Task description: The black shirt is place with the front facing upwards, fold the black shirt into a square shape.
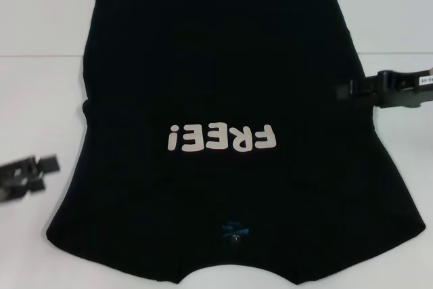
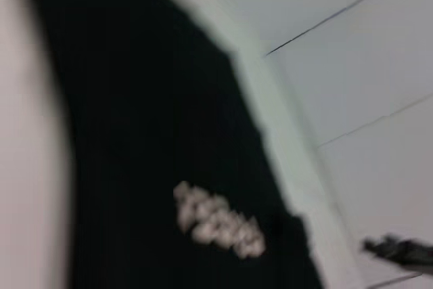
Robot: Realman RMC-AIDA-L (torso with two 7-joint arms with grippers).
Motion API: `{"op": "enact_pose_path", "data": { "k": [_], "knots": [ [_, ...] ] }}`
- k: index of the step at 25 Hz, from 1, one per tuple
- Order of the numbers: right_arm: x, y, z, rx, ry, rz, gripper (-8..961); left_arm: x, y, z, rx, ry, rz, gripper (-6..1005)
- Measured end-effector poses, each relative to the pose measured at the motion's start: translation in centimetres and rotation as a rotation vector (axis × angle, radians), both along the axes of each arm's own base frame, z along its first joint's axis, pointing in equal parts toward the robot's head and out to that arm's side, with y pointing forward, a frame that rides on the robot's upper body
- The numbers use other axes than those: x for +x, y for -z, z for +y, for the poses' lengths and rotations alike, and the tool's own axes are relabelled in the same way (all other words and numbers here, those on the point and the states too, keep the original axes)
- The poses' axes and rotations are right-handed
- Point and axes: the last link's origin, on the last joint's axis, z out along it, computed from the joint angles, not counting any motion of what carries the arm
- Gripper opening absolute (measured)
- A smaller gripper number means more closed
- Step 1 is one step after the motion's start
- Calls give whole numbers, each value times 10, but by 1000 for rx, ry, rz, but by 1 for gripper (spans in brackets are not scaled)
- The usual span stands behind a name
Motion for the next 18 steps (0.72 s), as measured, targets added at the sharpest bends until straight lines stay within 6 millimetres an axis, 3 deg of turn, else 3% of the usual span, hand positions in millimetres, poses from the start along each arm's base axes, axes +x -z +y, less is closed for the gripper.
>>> {"op": "enact_pose_path", "data": {
  "k": [5, 18],
  "knots": [
    [-2, -5, 3, 13, -4, 0, 698, -13, 6, -9, -95, -130, 29, 902],
    [-1, -5, 2, 13, -8, -2, 734, -31, 18, -10, -101, -201, 123, 900]
  ]
}}
